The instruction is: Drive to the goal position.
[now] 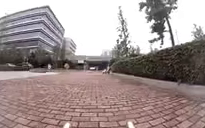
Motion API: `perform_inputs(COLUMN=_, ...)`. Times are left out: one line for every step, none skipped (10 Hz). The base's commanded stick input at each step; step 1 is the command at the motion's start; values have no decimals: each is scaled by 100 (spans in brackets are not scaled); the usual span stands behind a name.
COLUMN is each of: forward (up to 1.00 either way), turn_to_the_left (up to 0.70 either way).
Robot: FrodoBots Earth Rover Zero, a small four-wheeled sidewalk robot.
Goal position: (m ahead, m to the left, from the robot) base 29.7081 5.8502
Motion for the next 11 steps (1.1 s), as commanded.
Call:
perform_inputs(forward=45, turn_to_the_left=0)
perform_inputs(forward=45, turn_to_the_left=0)
perform_inputs(forward=45, turn_to_the_left=0)
perform_inputs(forward=45, turn_to_the_left=0)
perform_inputs(forward=45, turn_to_the_left=0)
perform_inputs(forward=45, turn_to_the_left=0)
perform_inputs(forward=45, turn_to_the_left=0)
perform_inputs(forward=45, turn_to_the_left=0)
perform_inputs(forward=45, turn_to_the_left=4)
perform_inputs(forward=45, turn_to_the_left=27)
perform_inputs(forward=45, turn_to_the_left=27)
